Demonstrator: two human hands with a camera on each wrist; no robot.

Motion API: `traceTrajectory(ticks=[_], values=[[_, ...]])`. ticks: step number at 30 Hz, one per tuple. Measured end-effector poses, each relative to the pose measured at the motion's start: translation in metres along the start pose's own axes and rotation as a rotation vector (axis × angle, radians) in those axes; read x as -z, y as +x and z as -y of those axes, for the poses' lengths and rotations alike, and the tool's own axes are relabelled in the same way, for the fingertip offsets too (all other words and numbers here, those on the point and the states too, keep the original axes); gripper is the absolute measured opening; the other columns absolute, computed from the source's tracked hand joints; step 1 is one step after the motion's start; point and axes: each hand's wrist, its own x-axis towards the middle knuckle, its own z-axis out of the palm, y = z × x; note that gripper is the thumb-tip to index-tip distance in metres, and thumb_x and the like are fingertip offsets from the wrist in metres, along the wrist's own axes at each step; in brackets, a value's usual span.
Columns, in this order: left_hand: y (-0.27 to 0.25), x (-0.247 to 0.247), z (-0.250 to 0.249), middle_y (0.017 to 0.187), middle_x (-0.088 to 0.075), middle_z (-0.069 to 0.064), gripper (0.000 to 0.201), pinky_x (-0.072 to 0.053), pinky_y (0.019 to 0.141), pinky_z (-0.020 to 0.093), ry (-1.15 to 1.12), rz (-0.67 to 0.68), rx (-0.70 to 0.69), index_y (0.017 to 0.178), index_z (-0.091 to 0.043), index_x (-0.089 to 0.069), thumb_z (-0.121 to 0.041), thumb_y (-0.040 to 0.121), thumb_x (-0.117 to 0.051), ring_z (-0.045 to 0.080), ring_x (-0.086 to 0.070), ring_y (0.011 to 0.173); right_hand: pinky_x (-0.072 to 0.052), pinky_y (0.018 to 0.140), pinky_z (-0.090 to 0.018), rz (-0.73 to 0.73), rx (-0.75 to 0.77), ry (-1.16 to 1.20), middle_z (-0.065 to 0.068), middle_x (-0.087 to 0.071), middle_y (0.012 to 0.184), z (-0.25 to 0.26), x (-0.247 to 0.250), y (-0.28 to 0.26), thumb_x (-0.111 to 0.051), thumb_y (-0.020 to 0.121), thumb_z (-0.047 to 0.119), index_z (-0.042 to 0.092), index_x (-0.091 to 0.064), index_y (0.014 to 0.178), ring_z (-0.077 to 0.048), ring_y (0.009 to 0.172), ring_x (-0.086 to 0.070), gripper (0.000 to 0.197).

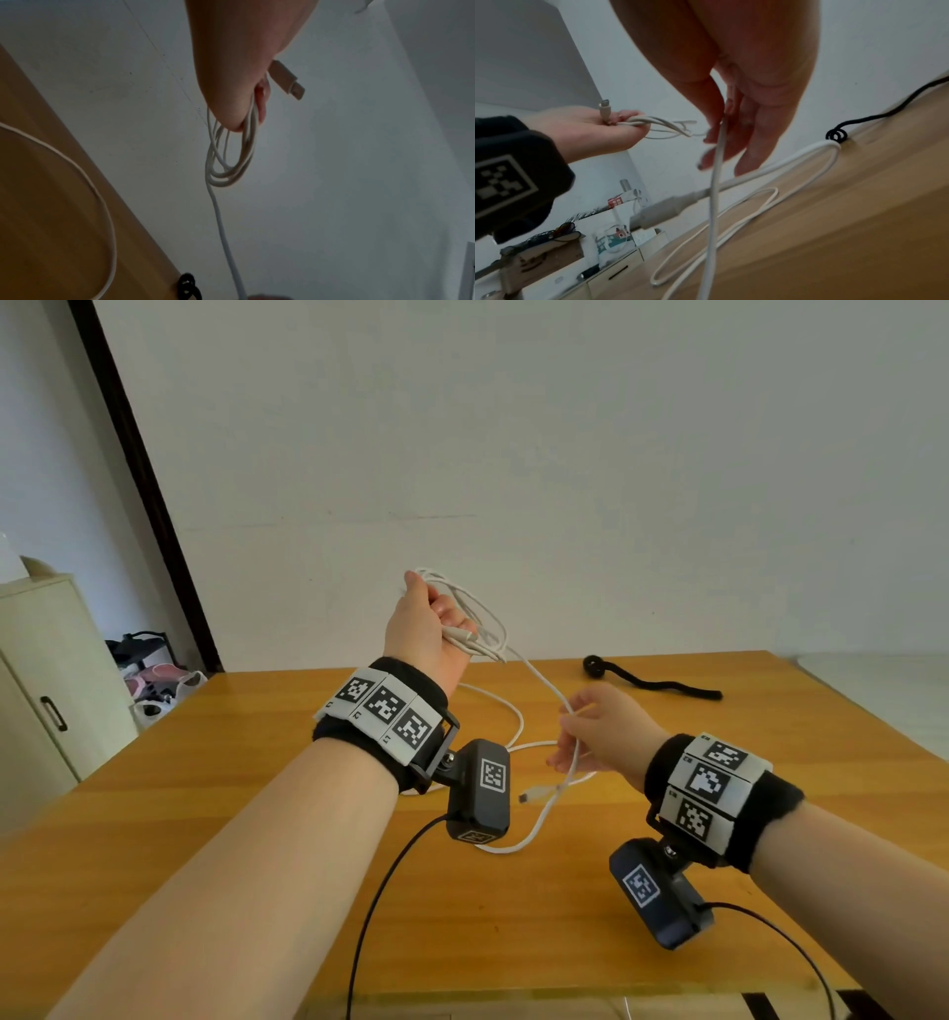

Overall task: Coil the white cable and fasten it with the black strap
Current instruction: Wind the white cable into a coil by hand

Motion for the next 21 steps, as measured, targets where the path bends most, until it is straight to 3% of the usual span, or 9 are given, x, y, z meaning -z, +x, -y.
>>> traceTrajectory(ticks=[2,4,8,10,12,14,17,19,21], values=[[0.000,0.000,0.001,0.041,-0.031,-0.007,0.043,-0.023,0.046,0.020,0.009,0.010,-0.006,0.062,-0.018,-0.041,-0.042,0.098,-0.038,0.007,-0.026,0.034,-0.059,0.060,-0.034,-0.057,0.069,-0.099,-0.008,-0.056,0.074,0.000,0.000,-0.001,-0.045,0.096,0.009,0.006,-0.051,0.115,-0.021,0.054,-0.059,0.021],[0.000,-0.002,0.002,0.038,-0.032,-0.007,0.045,-0.022,0.044,0.020,0.032,0.037,-0.013,0.061,-0.018,-0.041,-0.042,0.098,-0.037,0.006,-0.028,0.031,-0.054,0.050,-0.025,-0.087,0.128,-0.265,-0.005,-0.055,0.078,0.002,-0.001,-0.001,-0.044,0.097,0.013,0.014,-0.055,0.118,-0.015,0.051,-0.054,0.024],[0.002,-0.004,0.003,0.034,-0.036,-0.006,0.061,-0.026,0.035,0.013,0.087,0.140,-0.013,0.048,-0.019,-0.051,-0.041,0.100,-0.030,0.006,-0.031,0.026,-0.040,0.051,-0.018,0.005,0.217,-0.591,0.002,-0.053,0.076,0.007,-0.006,-0.003,-0.035,0.098,0.006,0.025,-0.050,0.133,-0.012,0.058,-0.050,0.043],[0.001,-0.004,0.005,0.037,-0.035,-0.007,0.053,-0.027,0.035,0.014,0.190,0.142,-0.030,0.054,-0.018,-0.047,-0.039,0.100,-0.032,0.006,-0.031,0.028,-0.043,0.061,-0.018,0.055,0.241,-0.694,-0.004,-0.061,0.107,0.009,-0.008,-0.003,-0.033,0.095,-0.002,0.030,-0.046,0.137,-0.016,0.080,-0.060,0.054],[-0.002,-0.003,0.009,0.042,-0.034,-0.008,0.039,-0.028,0.039,0.020,0.289,0.139,-0.042,0.063,-0.018,-0.041,-0.035,0.099,-0.038,0.006,-0.028,0.033,-0.041,0.060,-0.016,0.072,0.267,-0.778,-0.009,-0.052,0.121,0.012,-0.011,-0.002,-0.034,0.094,-0.005,0.033,-0.043,0.139,-0.013,0.075,-0.054,0.059],[-0.004,-0.002,0.014,0.045,-0.033,-0.007,0.034,-0.026,0.044,0.022,0.382,0.152,-0.067,0.066,-0.018,-0.038,-0.027,0.098,-0.038,0.007,-0.027,0.036,-0.042,0.064,-0.020,0.079,0.311,-0.841,-0.009,-0.047,0.119,0.017,-0.012,-0.002,-0.037,0.094,-0.004,0.032,-0.045,0.138,-0.014,0.076,-0.048,0.058],[-0.008,0.002,0.021,0.053,-0.033,-0.006,0.030,-0.028,0.051,0.025,0.660,0.219,-0.187,0.069,-0.018,-0.036,-0.022,0.099,-0.035,0.009,-0.028,0.043,-0.046,0.082,-0.025,0.006,0.439,-0.835,-0.006,-0.059,0.120,0.022,-0.012,-0.004,-0.044,0.094,0.003,0.020,-0.059,0.127,-0.020,0.096,-0.057,0.040],[-0.012,0.005,0.024,0.060,-0.032,-0.004,0.026,-0.030,0.053,0.025,0.821,0.261,-0.266,0.074,-0.018,-0.036,-0.023,0.100,-0.033,0.009,-0.029,0.049,-0.044,0.080,-0.019,-0.072,0.495,-0.728,-0.001,-0.068,0.105,0.023,-0.010,-0.005,-0.050,0.093,0.009,0.016,-0.067,0.114,-0.015,0.093,-0.061,0.028],[-0.015,0.008,0.026,0.063,-0.032,-0.004,0.023,-0.032,0.055,0.025,0.932,0.274,-0.313,0.079,-0.018,-0.038,-0.024,0.101,-0.033,0.009,-0.031,0.052,-0.043,0.069,-0.013,-0.109,0.515,-0.586,0.007,-0.064,0.084,0.023,-0.008,-0.005,-0.057,0.088,0.010,0.017,-0.069,0.098,-0.009,0.079,-0.058,0.017]])
